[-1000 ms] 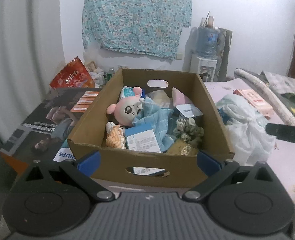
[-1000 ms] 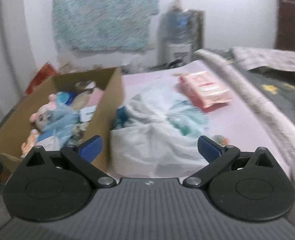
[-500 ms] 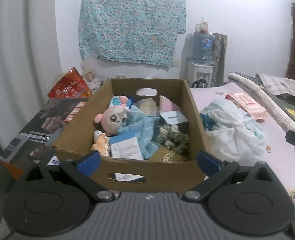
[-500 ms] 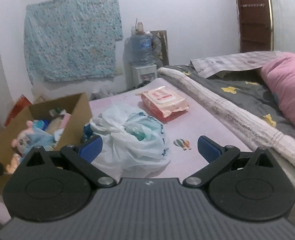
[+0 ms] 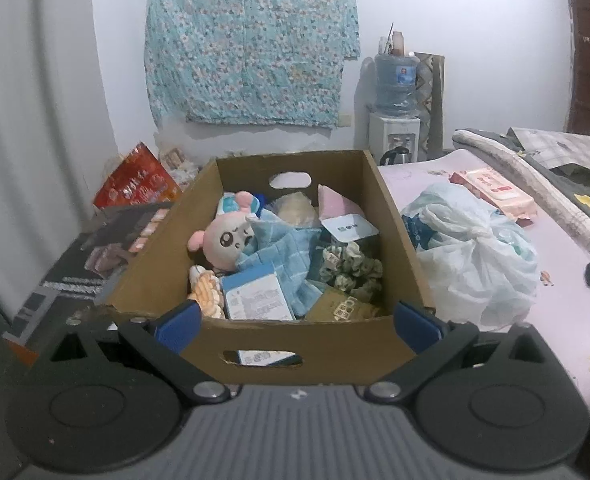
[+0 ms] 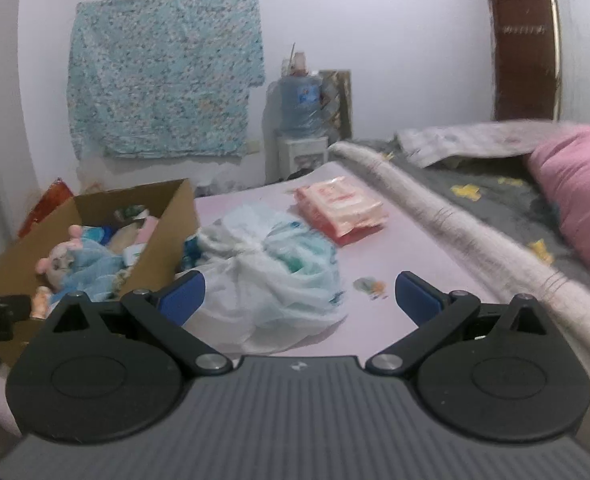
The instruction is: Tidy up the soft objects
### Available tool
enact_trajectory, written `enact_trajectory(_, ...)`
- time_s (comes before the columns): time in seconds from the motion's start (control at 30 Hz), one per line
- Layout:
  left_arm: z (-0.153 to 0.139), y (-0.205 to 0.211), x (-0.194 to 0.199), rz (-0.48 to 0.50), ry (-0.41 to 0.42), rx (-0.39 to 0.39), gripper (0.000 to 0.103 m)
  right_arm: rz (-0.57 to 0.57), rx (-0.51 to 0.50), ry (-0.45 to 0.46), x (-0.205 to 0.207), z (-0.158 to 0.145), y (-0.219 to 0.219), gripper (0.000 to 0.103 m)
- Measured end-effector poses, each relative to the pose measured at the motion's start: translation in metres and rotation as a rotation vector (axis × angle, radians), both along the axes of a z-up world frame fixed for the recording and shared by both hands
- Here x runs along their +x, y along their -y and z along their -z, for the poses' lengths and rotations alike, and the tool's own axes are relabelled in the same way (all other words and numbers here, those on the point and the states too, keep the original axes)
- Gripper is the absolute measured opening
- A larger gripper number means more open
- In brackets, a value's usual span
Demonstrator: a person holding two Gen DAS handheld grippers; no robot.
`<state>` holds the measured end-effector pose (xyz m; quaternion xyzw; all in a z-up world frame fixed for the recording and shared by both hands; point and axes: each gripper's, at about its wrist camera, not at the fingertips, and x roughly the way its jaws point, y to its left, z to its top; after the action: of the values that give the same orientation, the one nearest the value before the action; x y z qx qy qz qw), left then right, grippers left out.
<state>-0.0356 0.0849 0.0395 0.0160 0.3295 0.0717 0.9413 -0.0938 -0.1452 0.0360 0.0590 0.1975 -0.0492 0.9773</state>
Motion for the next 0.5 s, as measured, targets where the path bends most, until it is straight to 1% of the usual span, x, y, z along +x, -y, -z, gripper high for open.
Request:
enact_trajectory(0.07, 0.001, -0.004, 0.001, 0.001, -0.009, -0.022, 0.103, 0.001, 0.004, -0.010, 0.001, 0.000, -0.005, 0.102)
enact_trajectory(0.13, 0.003, -0.008, 0.003, 0.010, -0.024, -0.029, 0.103, 0.013, -0.040, -0.010, 0.003, 0.000, -0.013, 0.102)
enact_trajectory(0.23, 0.004, -0.012, 0.005, 0.009, -0.042, -0.020, 0.103, 0.019, -0.101, 0.011, 0.003, 0.000, -0.023, 0.102)
enact_trajectory(0.33, 0.005, -0.017, 0.006, -0.001, -0.052, -0.015, 0.103, 0.011, -0.127, 0.029, 0.004, -0.003, -0.029, 0.102)
enact_trajectory(0.43, 0.006, -0.024, 0.008, -0.016, -0.074, -0.033, 0.103, -0.027, -0.116, -0.013, 0.010, -0.009, -0.033, 0.102)
enact_trajectory(0.5, 0.008, -0.029, 0.010, -0.023, -0.095, -0.048, 0.103, -0.076, -0.082, -0.052, 0.016, -0.013, -0.033, 0.102)
